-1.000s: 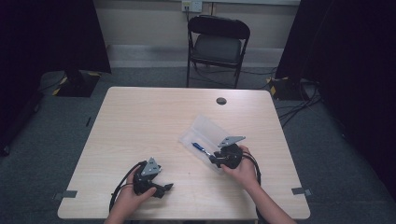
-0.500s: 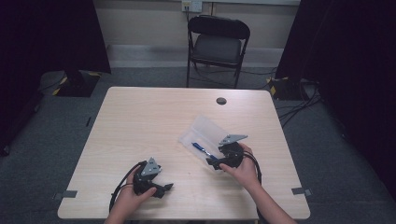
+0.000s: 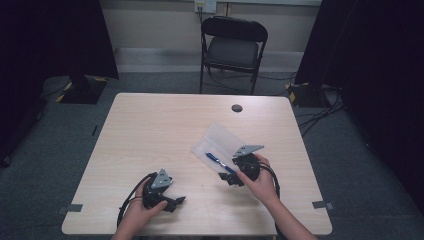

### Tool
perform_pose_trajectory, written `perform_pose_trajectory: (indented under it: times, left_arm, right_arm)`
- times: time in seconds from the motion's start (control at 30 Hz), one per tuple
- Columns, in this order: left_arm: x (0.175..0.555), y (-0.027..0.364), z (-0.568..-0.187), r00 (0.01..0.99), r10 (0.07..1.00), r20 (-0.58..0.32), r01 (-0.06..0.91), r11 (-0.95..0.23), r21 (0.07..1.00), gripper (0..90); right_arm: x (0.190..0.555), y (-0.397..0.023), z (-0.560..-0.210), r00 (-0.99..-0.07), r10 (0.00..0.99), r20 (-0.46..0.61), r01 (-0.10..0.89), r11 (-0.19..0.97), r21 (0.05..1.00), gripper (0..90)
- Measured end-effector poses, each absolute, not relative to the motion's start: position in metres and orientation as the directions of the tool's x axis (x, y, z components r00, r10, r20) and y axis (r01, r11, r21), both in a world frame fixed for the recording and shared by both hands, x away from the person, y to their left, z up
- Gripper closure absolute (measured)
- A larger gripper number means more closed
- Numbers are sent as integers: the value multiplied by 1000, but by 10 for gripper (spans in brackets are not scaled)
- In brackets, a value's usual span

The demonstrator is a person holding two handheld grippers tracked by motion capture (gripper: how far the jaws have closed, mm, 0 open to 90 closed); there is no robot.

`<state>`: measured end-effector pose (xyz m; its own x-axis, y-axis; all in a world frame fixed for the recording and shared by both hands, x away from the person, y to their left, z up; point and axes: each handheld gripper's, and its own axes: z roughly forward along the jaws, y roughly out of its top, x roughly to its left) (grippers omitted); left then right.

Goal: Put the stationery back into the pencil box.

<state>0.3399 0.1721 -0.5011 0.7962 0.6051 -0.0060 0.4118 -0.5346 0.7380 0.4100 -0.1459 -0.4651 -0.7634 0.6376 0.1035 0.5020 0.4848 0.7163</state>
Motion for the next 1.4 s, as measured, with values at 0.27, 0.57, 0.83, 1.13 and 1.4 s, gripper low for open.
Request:
perform_pose_trajectory:
  times: [0.27,0.57,0.83,1.13,1.4]
  left_arm:
    - [340,172,-501,796,606,-7,413,-534,738,140]
    - [340,172,-501,797,603,-6,412,-536,737,140]
    - [340,172,-501,797,604,-6,411,-535,738,140]
    - [340,172,-501,797,605,-6,412,-535,737,140]
    - [340,172,-501,797,604,-5,411,-535,738,140]
  right_arm:
    - [402,-153,-460,-778,620,103,487,491,723,184]
    - [391,-165,-460,-791,602,113,479,493,727,190]
    - [384,-175,-458,-798,590,119,471,489,735,194]
    - [375,-188,-459,-802,580,141,474,475,741,200]
    - [368,-196,-462,-805,578,135,470,482,739,199]
